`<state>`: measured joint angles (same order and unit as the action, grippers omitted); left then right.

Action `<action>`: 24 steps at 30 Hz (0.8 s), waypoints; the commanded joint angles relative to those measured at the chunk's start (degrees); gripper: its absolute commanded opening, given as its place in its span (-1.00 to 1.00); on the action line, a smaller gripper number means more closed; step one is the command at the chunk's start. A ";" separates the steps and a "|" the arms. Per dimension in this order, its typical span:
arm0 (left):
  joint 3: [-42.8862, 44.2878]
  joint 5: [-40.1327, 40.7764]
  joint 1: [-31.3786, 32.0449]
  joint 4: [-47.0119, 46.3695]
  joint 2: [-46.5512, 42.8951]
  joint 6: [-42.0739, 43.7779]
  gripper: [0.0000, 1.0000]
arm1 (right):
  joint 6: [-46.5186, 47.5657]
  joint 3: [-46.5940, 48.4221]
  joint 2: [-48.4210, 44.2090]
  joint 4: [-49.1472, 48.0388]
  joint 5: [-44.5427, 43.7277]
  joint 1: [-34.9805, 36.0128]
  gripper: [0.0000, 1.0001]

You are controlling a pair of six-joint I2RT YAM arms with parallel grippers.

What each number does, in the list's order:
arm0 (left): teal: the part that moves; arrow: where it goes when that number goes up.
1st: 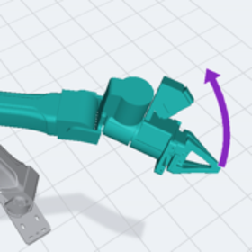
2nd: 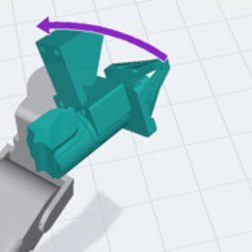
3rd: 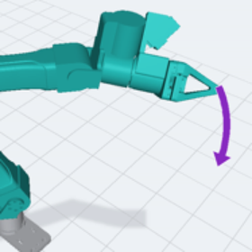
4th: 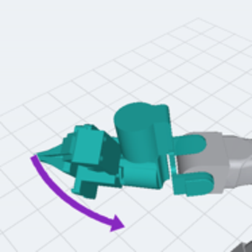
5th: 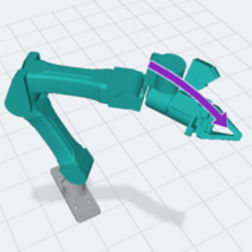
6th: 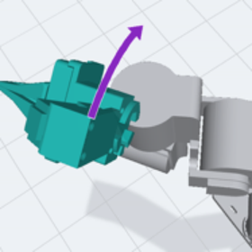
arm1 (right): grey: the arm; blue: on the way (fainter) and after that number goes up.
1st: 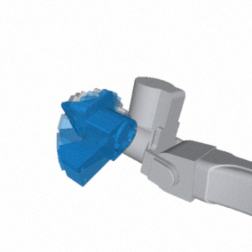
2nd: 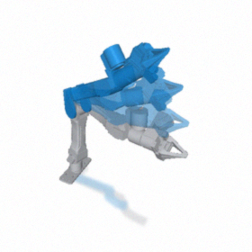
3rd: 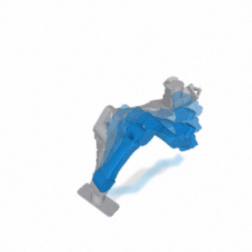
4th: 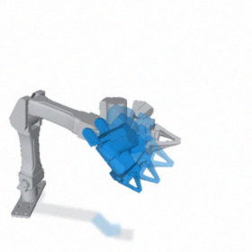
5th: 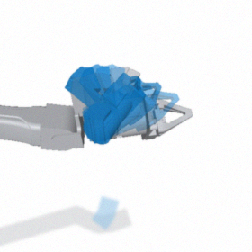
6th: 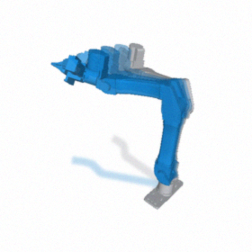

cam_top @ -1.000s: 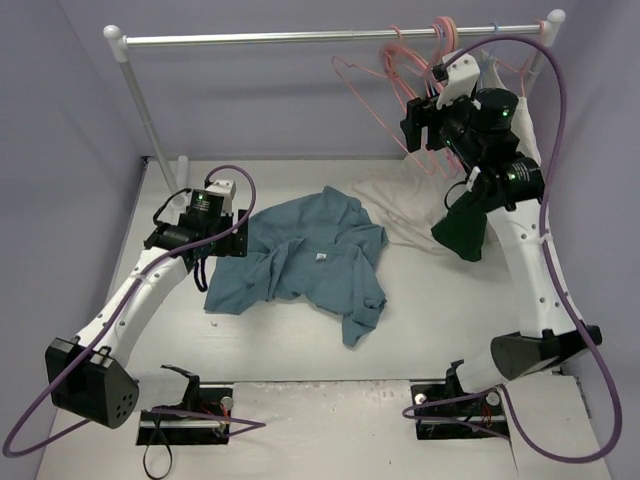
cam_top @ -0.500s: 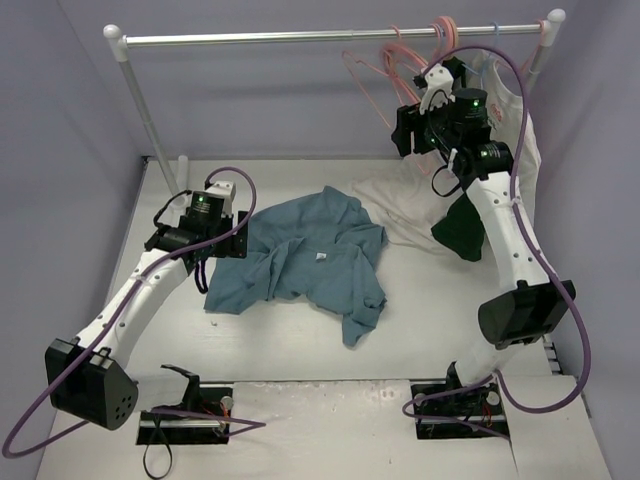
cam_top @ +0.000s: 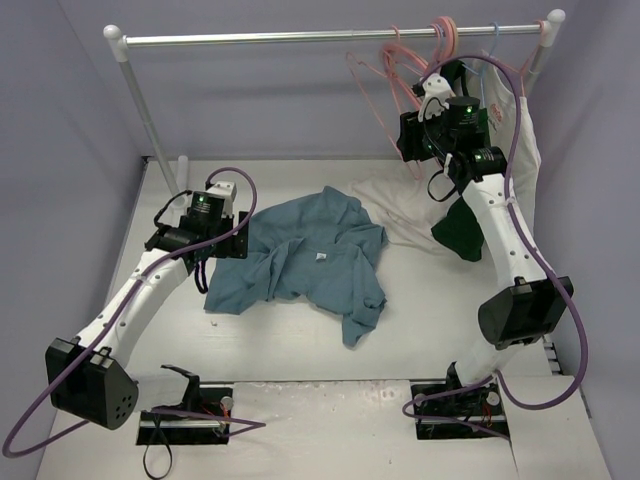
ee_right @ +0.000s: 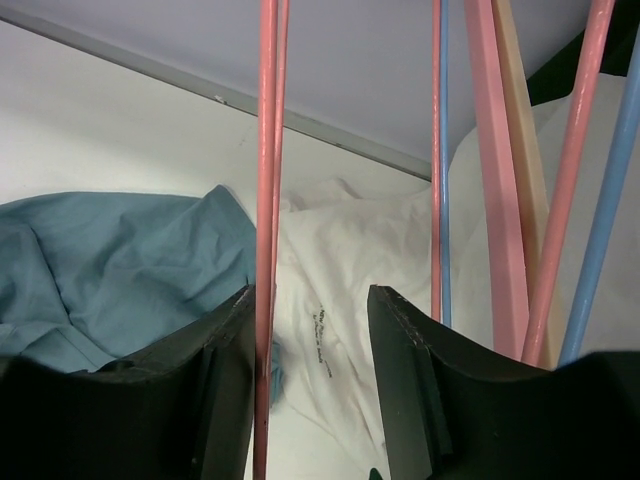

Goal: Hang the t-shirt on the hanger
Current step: Pick up the hanger from the clothesline.

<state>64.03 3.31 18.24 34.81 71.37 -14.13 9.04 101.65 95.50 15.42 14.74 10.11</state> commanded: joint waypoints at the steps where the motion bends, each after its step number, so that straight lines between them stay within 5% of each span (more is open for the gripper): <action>1: 1.71 -0.06 -0.49 -2.02 -0.18 0.24 0.52 | -0.60 0.31 -2.69 -4.00 -0.33 0.17 -0.10; 18: 1.98 -0.67 -0.49 -1.67 0.26 0.16 0.52 | -1.13 1.36 -1.29 -3.29 -0.77 1.49 -0.43; 24: 2.06 -1.11 -0.49 -1.58 0.52 -0.02 0.52 | -0.86 2.15 -1.11 -3.03 -1.21 1.84 -0.90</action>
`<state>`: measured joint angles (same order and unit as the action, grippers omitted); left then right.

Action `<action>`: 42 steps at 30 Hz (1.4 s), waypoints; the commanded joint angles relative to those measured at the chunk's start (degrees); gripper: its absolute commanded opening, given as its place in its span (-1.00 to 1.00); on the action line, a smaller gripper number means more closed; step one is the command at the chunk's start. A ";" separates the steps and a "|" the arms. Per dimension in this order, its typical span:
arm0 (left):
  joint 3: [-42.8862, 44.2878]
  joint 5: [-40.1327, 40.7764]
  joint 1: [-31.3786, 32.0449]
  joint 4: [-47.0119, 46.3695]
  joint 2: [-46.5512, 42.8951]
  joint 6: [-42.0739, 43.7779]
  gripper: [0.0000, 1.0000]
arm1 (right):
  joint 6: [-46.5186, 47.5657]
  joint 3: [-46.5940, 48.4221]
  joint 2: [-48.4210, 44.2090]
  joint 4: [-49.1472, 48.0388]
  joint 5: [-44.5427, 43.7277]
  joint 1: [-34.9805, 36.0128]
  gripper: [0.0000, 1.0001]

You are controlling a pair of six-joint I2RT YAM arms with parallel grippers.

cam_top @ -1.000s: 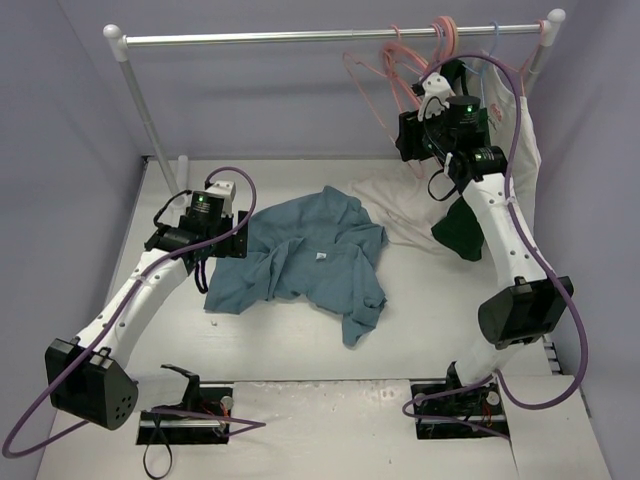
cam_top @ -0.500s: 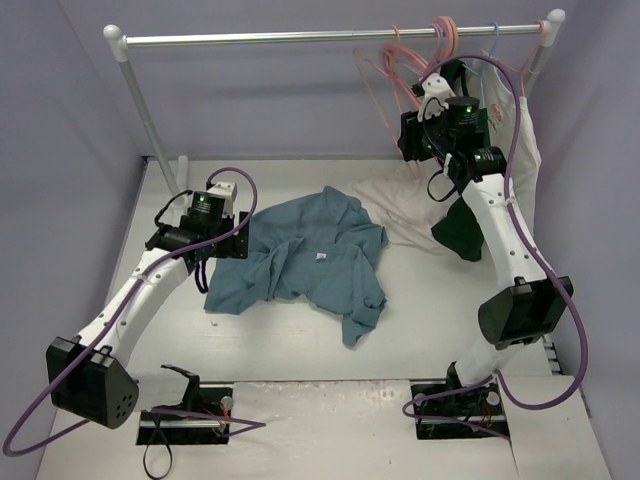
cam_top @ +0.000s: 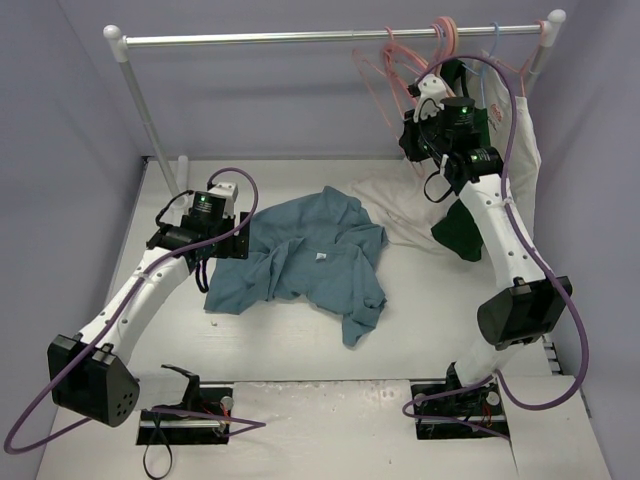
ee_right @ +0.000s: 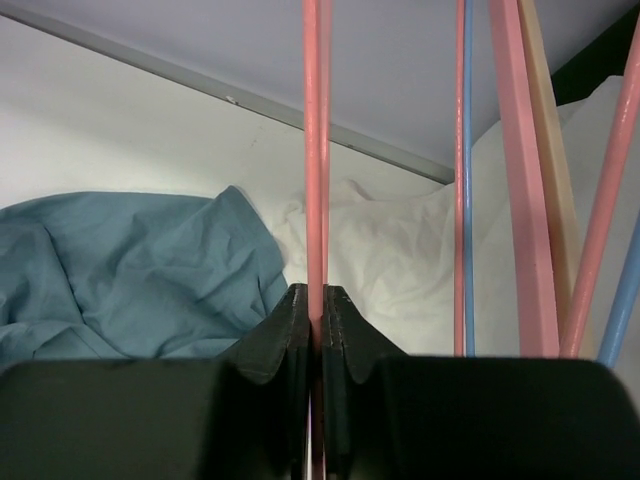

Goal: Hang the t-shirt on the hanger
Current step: Pick up the hanger from the clothesline, then place the T-shirt on the hanger.

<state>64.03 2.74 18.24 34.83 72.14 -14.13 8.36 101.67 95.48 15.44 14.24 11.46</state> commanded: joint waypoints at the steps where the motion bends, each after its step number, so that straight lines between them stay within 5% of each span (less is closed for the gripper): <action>1: 2.15 -0.55 -0.49 -1.52 -0.24 0.07 0.52 | 0.07 3.00 -1.17 -2.96 -0.79 0.75 -1.00; 10: 2.15 -0.72 -0.49 -1.61 -0.24 -0.02 0.52 | 3.59 3.55 -8.11 -7.09 -6.41 6.28 -1.00; 24: 3.99 -0.02 -0.31 0.14 0.46 -3.09 0.52 | -3.34 -23.06 -28.23 -4.46 -12.12 11.38 -1.00; 32: 11.55 20.45 16.99 6.30 8.18 -14.77 0.38 | -13.01 -36.27 -39.31 -2.70 -15.56 12.27 -1.00; 37: 15.16 26.16 22.36 5.87 15.39 -19.70 -0.24 | -15.48 -39.43 -41.69 -0.59 -14.77 12.35 -1.00; 42: 19.02 30.21 27.28 5.25 24.09 -21.46 -0.28 | -16.88 -42.34 -45.29 -1.11 -14.77 12.44 -1.00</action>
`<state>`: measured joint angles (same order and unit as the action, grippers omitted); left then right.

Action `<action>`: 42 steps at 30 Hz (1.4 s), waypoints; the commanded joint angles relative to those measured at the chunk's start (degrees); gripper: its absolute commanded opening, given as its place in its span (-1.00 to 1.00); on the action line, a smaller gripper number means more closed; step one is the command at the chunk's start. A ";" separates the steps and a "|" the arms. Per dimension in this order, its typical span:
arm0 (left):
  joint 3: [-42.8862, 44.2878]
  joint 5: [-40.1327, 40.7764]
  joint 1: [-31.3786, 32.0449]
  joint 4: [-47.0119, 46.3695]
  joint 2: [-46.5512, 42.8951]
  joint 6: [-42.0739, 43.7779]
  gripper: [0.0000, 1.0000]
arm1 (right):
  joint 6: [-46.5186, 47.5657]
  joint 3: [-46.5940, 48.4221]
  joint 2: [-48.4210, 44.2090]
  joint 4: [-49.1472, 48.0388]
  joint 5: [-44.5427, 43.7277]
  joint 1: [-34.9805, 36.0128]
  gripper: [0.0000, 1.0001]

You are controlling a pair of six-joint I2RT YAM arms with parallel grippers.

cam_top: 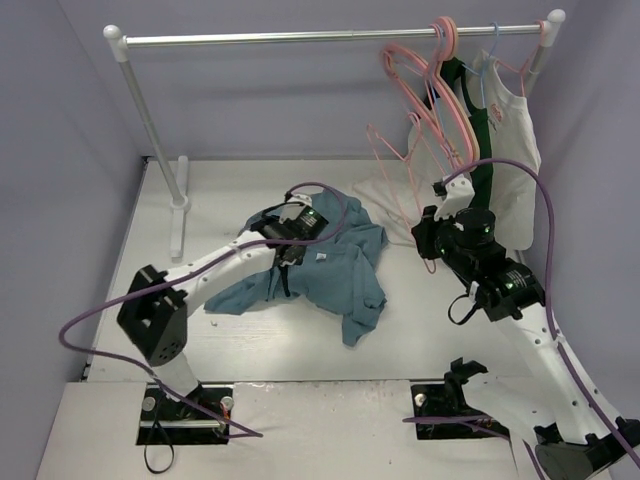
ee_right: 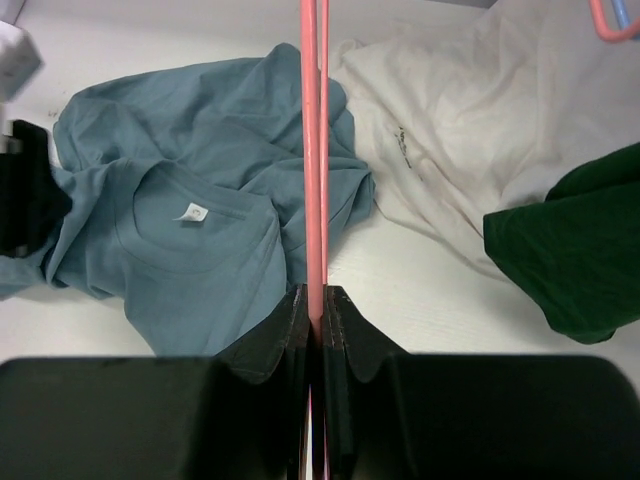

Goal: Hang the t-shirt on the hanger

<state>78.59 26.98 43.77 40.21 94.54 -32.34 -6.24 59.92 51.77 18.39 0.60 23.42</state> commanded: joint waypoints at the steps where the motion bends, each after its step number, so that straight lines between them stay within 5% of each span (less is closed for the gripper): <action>1: 5.95 7.37 2.11 0.22 3.00 -3.35 -0.28 | -2.46 -1.03 -1.93 -4.15 -0.61 0.49 -1.00; 17: 12.29 9.67 0.62 4.35 17.87 -5.28 -0.01 | -2.37 -4.46 -6.15 -4.77 0.89 1.98 -1.00; 20: 12.29 9.93 -0.17 4.71 18.22 -5.28 -0.24 | -1.94 -4.90 -6.50 -4.68 0.63 2.68 -1.00; 24: 11.94 10.37 -1.23 4.97 16.74 -4.05 -1.00 | -0.79 -4.99 -6.85 -4.16 0.72 4.44 -1.00; 34: 2.37 6.77 -4.30 -7.68 1.19 20.81 -1.00 | 3.69 -4.55 -7.30 -1.96 4.49 11.03 -1.00; 42: -5.20 -12.82 -16.34 -13.04 -12.18 30.49 -1.00 | 4.13 -4.20 -6.07 0.77 12.12 13.32 -1.00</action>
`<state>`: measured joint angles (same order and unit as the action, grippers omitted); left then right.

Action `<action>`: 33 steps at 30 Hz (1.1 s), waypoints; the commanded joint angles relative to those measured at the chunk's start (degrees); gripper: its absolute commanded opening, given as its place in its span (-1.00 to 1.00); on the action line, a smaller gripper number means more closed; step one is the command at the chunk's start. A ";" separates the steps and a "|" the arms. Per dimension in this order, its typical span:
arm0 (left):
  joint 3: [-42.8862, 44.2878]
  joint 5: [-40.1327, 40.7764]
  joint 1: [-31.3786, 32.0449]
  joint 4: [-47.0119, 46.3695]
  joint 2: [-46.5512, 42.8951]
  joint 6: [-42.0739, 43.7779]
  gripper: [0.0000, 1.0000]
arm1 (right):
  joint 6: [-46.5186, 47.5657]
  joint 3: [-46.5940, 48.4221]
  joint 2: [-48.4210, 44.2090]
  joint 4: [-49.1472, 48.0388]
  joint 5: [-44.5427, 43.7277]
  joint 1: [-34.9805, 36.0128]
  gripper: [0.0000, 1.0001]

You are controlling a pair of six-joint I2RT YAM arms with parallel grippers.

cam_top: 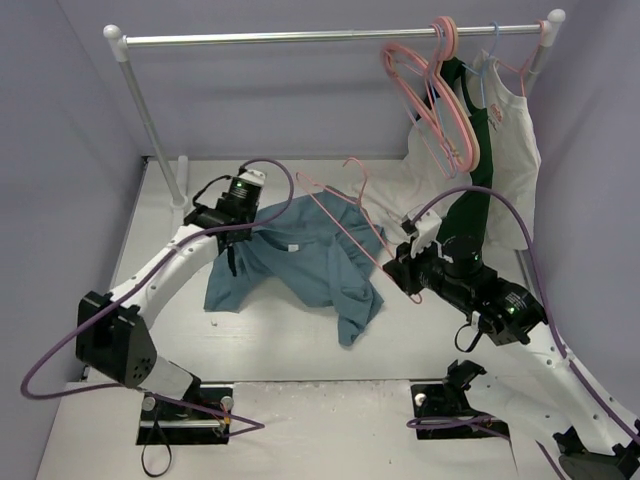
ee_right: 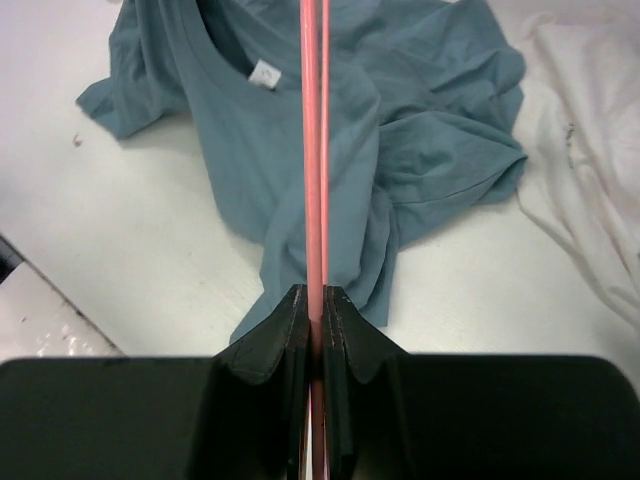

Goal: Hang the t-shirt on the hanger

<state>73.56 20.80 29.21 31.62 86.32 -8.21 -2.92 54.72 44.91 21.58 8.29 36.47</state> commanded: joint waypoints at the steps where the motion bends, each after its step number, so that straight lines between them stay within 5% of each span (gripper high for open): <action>1: 0.00 -7.86 -3.01 -4.28 -4.41 6.88 -1.00 | 0.90 1.18 1.06 -2.16 5.75 0.27 -1.00; 8: 1.76 -17.28 -9.17 -2.79 -5.81 10.14 -1.00 | 2.21 1.01 3.61 -3.21 17.19 0.71 -1.00; 18: 8.52 -20.79 -15.06 3.80 -4.23 10.23 -1.00 | 1.51 -2.24 7.65 -6.46 17.81 2.64 -1.00; 33: 9.94 -27.74 -15.06 6.53 -5.64 9.17 -1.00 | 1.42 -4.62 11.08 -12.09 15.88 4.05 -1.00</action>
<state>80.03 -5.02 14.15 38.59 83.24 1.21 -1.45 49.54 55.29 15.64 24.29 39.83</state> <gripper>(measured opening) 0.028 0.081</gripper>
